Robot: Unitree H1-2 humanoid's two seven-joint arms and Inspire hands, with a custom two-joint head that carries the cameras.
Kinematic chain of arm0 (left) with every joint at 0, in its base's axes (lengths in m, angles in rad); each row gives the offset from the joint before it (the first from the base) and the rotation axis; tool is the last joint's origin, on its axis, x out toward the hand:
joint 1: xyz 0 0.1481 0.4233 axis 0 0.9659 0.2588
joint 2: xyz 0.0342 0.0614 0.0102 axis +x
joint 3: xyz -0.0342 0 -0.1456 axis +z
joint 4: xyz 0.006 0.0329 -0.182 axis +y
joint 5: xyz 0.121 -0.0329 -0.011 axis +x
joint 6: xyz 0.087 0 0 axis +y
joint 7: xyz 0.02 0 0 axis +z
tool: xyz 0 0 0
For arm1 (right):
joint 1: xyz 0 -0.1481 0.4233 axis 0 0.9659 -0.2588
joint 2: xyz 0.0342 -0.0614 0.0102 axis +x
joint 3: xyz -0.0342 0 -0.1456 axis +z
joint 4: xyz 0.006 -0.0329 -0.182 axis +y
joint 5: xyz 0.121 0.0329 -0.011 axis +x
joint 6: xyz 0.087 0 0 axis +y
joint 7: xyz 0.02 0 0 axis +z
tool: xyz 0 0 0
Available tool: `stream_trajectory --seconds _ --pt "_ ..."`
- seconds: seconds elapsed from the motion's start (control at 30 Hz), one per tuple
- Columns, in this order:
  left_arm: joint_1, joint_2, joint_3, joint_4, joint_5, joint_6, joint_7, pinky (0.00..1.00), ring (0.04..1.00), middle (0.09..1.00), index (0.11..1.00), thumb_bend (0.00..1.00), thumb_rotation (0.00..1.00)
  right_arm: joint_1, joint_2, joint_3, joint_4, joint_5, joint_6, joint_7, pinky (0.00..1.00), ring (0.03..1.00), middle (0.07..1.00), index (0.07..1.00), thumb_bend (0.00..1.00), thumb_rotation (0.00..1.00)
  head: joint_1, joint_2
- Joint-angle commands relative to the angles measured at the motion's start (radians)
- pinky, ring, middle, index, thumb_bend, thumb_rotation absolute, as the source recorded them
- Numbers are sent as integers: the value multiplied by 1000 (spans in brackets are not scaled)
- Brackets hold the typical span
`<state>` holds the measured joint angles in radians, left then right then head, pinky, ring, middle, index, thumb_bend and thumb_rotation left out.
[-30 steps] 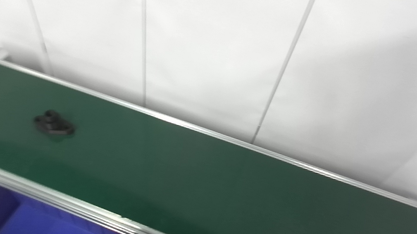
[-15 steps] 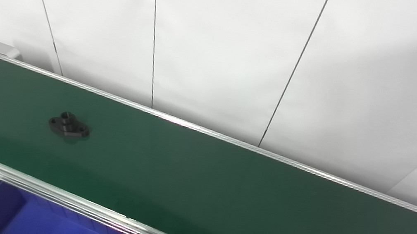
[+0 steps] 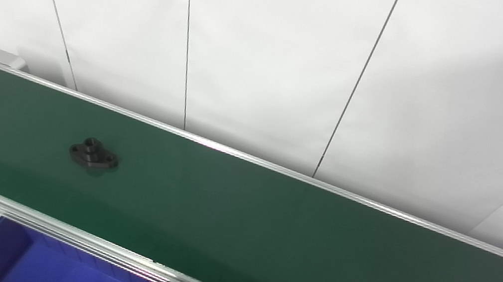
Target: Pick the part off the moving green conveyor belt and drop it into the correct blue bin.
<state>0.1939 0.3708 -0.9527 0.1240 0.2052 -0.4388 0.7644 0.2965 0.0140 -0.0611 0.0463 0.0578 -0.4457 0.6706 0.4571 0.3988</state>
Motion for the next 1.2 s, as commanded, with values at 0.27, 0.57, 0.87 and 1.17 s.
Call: stream_trajectory --seconds 0.27,0.57,0.87,1.17 --pt "-21 -1 10 -8 9 -31 10 675 723 751 747 880 768 -71 71 -47 -111 43 -24 20 853 908 906 896 917 740 -2 -2" --pt "-24 1 11 -10 5 -31 9 680 732 756 747 883 756 -205 -30 117 -107 -164 -24 -294 909 916 927 939 888 768 -4 -3" --pt "-24 10 10 -13 14 -31 16 682 730 757 749 879 767 -370 -223 419 -64 -492 -24 -798 788 890 912 931 939 783 -15 -3" --pt "-37 19 -5 -4 27 -31 32 678 727 758 755 868 774 -479 -227 465 -2 -628 -24 -907 706 855 899 910 954 810 -15 -4"
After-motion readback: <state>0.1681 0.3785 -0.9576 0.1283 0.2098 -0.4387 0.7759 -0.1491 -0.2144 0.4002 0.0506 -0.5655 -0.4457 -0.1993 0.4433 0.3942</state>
